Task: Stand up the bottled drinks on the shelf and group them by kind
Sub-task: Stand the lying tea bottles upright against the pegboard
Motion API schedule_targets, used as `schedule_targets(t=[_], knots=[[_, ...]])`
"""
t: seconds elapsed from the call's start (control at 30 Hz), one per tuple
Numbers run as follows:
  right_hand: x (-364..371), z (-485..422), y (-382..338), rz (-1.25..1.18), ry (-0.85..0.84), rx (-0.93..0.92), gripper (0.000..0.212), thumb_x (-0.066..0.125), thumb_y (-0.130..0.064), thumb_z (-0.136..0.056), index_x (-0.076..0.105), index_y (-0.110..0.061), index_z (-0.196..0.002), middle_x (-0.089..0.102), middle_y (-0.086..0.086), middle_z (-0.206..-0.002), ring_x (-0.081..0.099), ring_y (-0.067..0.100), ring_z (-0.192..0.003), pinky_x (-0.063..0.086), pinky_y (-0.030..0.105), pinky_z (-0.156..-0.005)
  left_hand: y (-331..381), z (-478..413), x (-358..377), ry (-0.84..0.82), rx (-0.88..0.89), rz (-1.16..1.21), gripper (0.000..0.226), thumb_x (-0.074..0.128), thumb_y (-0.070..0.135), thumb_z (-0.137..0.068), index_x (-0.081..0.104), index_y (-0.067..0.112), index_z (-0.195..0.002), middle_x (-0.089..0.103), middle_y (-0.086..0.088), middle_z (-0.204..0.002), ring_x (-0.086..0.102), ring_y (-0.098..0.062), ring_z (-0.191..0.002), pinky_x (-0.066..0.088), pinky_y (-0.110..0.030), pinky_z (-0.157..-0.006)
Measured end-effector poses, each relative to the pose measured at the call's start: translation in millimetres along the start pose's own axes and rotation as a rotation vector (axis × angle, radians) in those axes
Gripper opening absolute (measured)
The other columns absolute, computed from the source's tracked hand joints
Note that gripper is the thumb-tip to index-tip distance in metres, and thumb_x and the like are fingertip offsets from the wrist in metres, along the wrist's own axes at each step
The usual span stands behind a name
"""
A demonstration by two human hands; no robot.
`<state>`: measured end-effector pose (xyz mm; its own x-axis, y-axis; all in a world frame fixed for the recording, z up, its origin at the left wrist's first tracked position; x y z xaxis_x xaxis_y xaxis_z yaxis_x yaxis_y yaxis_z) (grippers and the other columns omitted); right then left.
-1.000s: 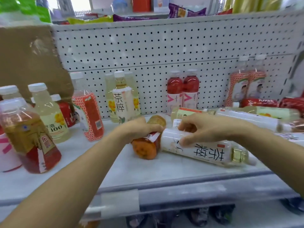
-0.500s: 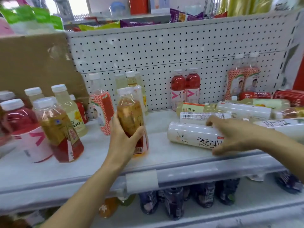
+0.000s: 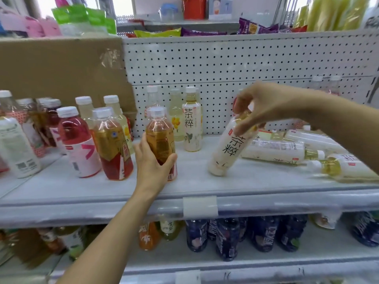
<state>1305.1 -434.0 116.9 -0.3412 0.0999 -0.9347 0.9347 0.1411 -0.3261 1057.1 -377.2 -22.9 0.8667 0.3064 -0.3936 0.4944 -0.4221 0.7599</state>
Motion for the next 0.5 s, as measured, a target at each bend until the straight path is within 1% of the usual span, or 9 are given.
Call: schedule_targets(t=[0.03, 0.1, 0.13, 0.23, 0.3, 0.37, 0.4, 0.5], knots=[[1.1, -8.5, -5.9, -0.068, 0.014, -0.013, 0.047, 0.087, -0.040, -0.059, 0.066, -0.019, -0.096, 0.073, 0.006, -0.094, 0.072, 0.023, -0.075, 0.062, 0.043, -0.072, 0.2, 0.7, 0.1, 0.003, 0.001, 0.001, 0.095, 0.075, 0.029, -0.086, 0.011, 0.019, -0.155, 0.026, -0.001, -0.145, 0.024, -0.002, -0.125, 0.023, -0.024, -0.109], [9.8, -26.0, -15.1, -0.218, 0.043, -0.034, 0.035, 0.085, -0.030, -0.072, 0.067, -0.014, -0.096, 0.073, 0.007, -0.094, 0.071, 0.019, -0.076, 0.060, 0.035, -0.064, 0.1, 2.1, -0.2, 0.005, -0.006, 0.000, 0.096, 0.075, 0.030, -0.087, 0.009, 0.019, -0.156, 0.025, -0.001, -0.145, 0.021, 0.001, -0.122, 0.022, -0.024, -0.109], [16.5, -34.3, -18.8, -0.282, 0.058, -0.040, 0.029, 0.082, -0.026, -0.077, 0.066, -0.013, -0.097, 0.072, 0.006, -0.096, 0.070, 0.017, -0.078, 0.059, 0.032, -0.060, -0.2, 2.7, -0.3, 0.003, -0.010, -0.002, 0.096, 0.074, 0.030, -0.087, 0.008, 0.019, -0.156, 0.025, -0.001, -0.146, 0.022, 0.000, -0.124, 0.023, -0.025, -0.109], [31.3, -53.5, -26.2, -0.414, 0.117, -0.047, 0.018, 0.077, -0.024, -0.085, 0.062, -0.021, -0.094, 0.069, 0.001, -0.100, 0.068, 0.019, -0.089, 0.061, 0.035, -0.057, -0.1, 1.8, 0.0, -0.014, -0.010, 0.010, 0.096, 0.074, 0.030, -0.087, 0.008, 0.021, -0.156, 0.027, -0.002, -0.149, 0.029, -0.012, -0.137, 0.029, -0.034, -0.116], [36.1, -61.4, -30.4, -0.472, 0.137, -0.038, 0.018, 0.075, -0.024, -0.087, 0.062, -0.020, -0.098, 0.069, 0.000, -0.100, 0.068, 0.019, -0.090, 0.062, 0.038, -0.058, -0.2, -1.0, 1.3, -0.028, -0.007, 0.022, 0.096, 0.074, 0.028, -0.087, 0.008, 0.022, -0.157, 0.027, -0.002, -0.151, 0.032, -0.016, -0.140, 0.033, -0.040, -0.117], [42.3, -68.9, -36.5, -0.494, 0.130, -0.039, 0.023, 0.073, -0.024, -0.089, 0.062, -0.015, -0.107, 0.069, 0.000, -0.099, 0.068, 0.019, -0.091, 0.062, 0.041, -0.062, -1.2, -3.7, 2.4, -0.038, -0.010, 0.038, 0.097, 0.074, 0.027, -0.087, 0.007, 0.023, -0.157, 0.026, -0.001, -0.153, 0.033, -0.017, -0.141, 0.034, -0.040, -0.116], [45.0, -71.8, -40.1, -0.491, 0.129, -0.042, 0.026, 0.072, -0.024, -0.089, 0.061, -0.014, -0.110, 0.069, 0.000, -0.101, 0.068, 0.020, -0.091, 0.062, 0.042, -0.064, -2.1, -4.7, 3.2, -0.042, -0.014, 0.040, 0.097, 0.074, 0.027, -0.087, 0.007, 0.023, -0.157, 0.026, -0.001, -0.154, 0.033, -0.017, -0.141, 0.034, -0.037, -0.115], [51.3, -75.4, -43.1, -0.495, 0.146, -0.032, 0.029, 0.070, -0.025, -0.091, 0.059, -0.012, -0.115, 0.069, 0.002, -0.106, 0.067, 0.023, -0.096, 0.061, 0.043, -0.071, -3.9, -5.5, 5.9, -0.059, -0.032, 0.020, 0.097, 0.071, 0.028, -0.089, 0.003, 0.025, -0.158, 0.023, -0.001, -0.156, 0.032, -0.017, -0.142, 0.030, -0.027, -0.106]])
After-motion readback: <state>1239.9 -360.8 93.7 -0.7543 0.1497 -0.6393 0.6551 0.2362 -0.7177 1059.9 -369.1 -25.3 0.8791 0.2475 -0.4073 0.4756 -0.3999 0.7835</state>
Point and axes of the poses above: each hand's wrist, its own z-axis away from the middle knuckle, its own x-axis out of the palm, y = z × x, the point moved 8 cm from there along -z, towards the middle knuckle
